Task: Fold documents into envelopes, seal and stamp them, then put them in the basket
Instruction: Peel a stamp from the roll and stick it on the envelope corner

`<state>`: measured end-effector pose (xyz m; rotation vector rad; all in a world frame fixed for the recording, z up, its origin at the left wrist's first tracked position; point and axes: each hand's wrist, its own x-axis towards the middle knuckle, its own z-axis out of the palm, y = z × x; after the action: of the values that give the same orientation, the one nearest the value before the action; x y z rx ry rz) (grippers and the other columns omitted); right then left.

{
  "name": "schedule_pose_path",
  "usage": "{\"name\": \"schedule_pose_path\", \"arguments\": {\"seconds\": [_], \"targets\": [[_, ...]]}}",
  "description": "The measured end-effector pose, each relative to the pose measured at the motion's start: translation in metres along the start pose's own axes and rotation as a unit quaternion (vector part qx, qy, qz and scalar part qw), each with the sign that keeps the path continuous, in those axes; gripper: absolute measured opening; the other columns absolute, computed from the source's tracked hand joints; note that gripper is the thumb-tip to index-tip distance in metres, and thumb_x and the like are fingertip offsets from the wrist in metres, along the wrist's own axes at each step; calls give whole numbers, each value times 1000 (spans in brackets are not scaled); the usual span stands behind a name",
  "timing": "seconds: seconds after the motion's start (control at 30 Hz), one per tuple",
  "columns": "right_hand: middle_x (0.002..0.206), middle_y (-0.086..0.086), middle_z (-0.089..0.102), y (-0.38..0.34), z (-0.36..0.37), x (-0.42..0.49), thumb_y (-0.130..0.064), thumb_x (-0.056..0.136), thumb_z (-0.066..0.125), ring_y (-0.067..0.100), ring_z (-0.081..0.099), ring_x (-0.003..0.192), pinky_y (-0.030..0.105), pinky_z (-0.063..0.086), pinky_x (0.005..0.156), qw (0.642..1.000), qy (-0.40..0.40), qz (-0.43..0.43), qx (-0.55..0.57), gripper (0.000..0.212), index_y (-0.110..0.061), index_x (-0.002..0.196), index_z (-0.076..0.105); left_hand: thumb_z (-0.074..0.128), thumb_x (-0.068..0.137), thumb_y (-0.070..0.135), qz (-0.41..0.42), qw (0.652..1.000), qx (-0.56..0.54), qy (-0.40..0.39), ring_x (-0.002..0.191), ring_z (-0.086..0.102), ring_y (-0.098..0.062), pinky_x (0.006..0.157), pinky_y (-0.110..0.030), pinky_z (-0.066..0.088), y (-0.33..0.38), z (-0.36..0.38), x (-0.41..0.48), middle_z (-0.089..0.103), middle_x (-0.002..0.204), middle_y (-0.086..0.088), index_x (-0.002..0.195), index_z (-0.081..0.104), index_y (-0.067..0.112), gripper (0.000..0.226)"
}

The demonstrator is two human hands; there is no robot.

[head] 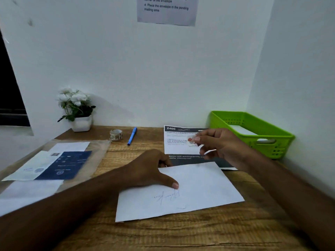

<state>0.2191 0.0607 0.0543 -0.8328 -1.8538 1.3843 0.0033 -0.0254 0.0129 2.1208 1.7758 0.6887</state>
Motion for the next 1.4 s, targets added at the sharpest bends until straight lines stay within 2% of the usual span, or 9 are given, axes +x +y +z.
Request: {"name": "schedule_pose_path", "arguments": {"seconds": [0.13,0.27,0.5,0.6,0.77,0.9,1.07,1.27,1.4], "targets": [[103,-1,74,6,-21,-7,-27,82,72,11,59,91,31,45,75,996,12,57,-67,9,-22,80,78,84,67,41,6,1000,-8,19,60,50,3,52,-11,35,-1,-4,2,58,62,21,74,66,23,26],[102,3,74,7,-26,-4,-22,85,71,23,66,96,39,47,84,994,7,99,-46,7,-16,87,74,82,73,27,18,998,-31,51,59,52,0,53,-11,36,-5,-17,3,62,64,11,74,69,15,18],[86,7,74,6,-17,-5,-13,87,68,17,68,70,24,56,62,996,10,84,-9,5,-10,87,73,81,73,19,28,995,-12,100,60,56,1,52,-10,38,-4,-34,3,61,60,23,76,66,17,16],[89,10,74,7,-13,-5,-15,81,74,18,67,72,24,55,66,998,13,63,-12,4,-12,83,75,80,75,21,25,992,2,124,65,58,4,57,-11,40,0,-34,5,61,64,16,81,67,26,15],[89,12,75,6,0,-9,-14,77,77,15,69,72,22,57,64,998,5,53,19,17,-4,91,74,75,81,25,15,993,-22,116,61,52,3,65,-18,39,26,-21,18,60,70,12,95,70,22,16],[90,13,74,4,5,-11,-14,79,76,21,68,76,28,57,69,998,5,43,49,8,-10,85,72,72,83,21,33,991,-17,128,63,55,-1,61,-14,41,51,-13,27,67,78,4,95,72,18,12],[86,10,74,0,2,-13,-12,85,71,16,70,70,25,57,63,998,-15,31,47,5,-8,88,69,71,83,24,57,985,-10,160,87,63,-9,84,-35,51,47,-14,24,71,95,7,97,74,20,14],[95,16,75,1,7,-14,-19,72,79,25,73,83,32,60,74,1000,1,8,23,28,-2,94,74,70,84,23,75,977,-9,199,86,64,-6,81,-32,52,43,-14,18,72,92,9,94,74,21,12],[91,16,76,0,9,-15,-24,65,81,24,73,81,32,60,73,1000,21,-7,10,38,-1,94,75,69,85,21,85,975,-8,206,85,65,-7,79,-32,52,41,-14,18,73,92,7,96,74,19,13]]}}
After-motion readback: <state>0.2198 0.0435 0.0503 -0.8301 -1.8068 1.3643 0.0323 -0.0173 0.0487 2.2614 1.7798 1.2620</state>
